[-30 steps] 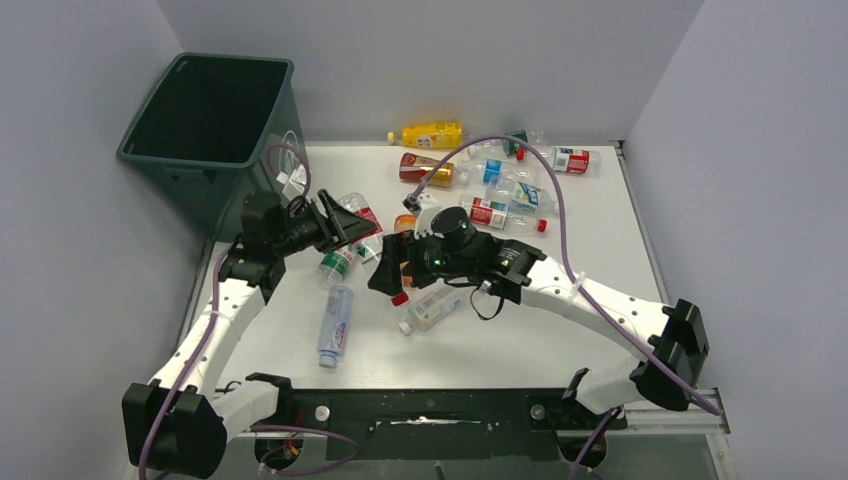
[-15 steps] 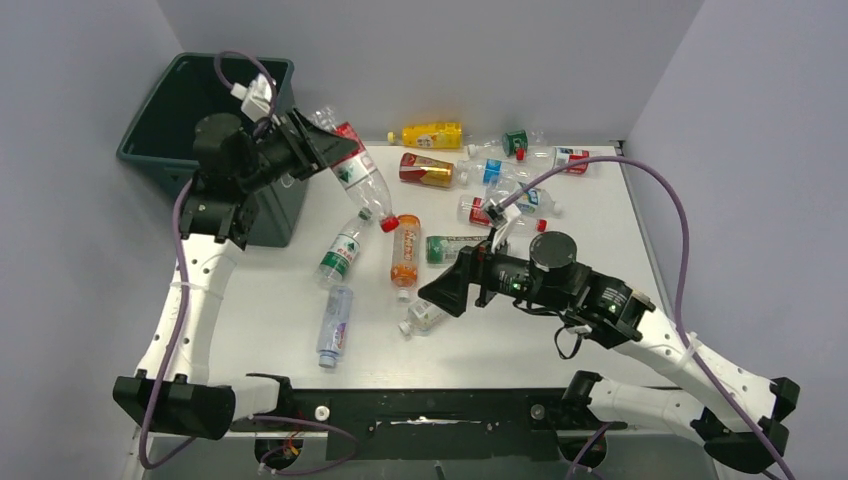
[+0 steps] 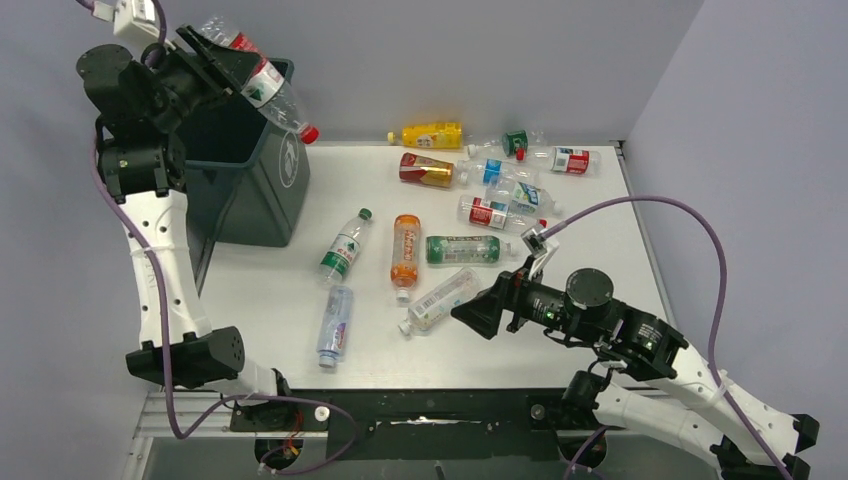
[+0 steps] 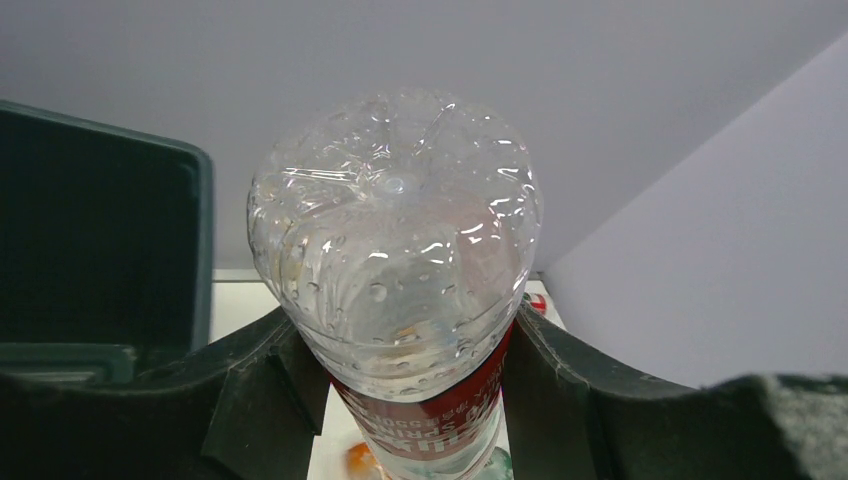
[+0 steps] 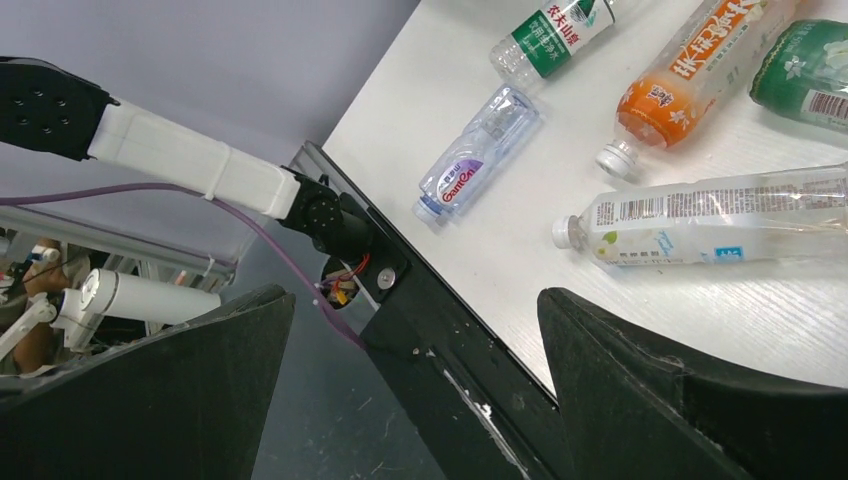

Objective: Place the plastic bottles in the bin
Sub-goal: Place the plastic bottle in the trash bin.

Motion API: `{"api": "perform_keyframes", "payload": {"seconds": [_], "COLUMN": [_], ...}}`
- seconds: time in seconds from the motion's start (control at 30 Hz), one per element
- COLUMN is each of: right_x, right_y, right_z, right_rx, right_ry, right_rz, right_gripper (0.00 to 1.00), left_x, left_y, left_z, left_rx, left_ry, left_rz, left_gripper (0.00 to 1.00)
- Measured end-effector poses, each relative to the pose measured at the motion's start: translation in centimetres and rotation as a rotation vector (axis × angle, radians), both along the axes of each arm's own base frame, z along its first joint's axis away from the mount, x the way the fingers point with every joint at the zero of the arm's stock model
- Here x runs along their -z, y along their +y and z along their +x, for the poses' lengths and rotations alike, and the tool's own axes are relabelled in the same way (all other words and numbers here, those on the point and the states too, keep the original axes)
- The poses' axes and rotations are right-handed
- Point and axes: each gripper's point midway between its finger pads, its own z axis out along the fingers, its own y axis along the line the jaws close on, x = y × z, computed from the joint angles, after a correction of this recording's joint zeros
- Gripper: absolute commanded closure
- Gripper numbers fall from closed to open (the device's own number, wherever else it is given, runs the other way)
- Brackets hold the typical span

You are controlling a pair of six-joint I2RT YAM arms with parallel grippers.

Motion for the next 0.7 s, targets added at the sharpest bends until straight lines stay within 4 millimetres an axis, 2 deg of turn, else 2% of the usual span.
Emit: {"api": "perform_keyframes", "payload": {"seconds": [0.13, 0.33, 0.43, 0.57, 0.7], "right_x": [0.1, 2.7, 3.9, 4.9, 5.4], "right_y": [0.0, 1.3, 1.9, 2.4, 3.0], "right_z": [0.0, 0.8, 1.0, 1.1, 1.4], "right_rx": [0.003, -0.001, -0.009, -0.019, -0.026], "right_ry": [0.007, 0.068, 0.098, 0.121, 0.133], "right_rz": [-0.001, -0.091, -0.129, -0.155, -0.166], "right_gripper": [0.02, 0.02, 0.02, 0.02, 0.02], "left_x": [0.6, 1.9, 2.5, 3.4, 5.0], "left_y": [4.6, 12.6, 15.4, 17.6, 18.5], "left_z": [1.3, 3.1, 3.8, 4.8, 6.1], "left_rx": [-0.103, -0.258, -0.300, -0.328, -0.331], "left_ry": [0.009, 0.027, 0.030, 0.037, 0.065], "left_rz": [-0.004, -0.045, -0.073, -0.089, -0.079], "left_gripper": [0.54, 0.54, 0.54, 0.51, 0.45]}}
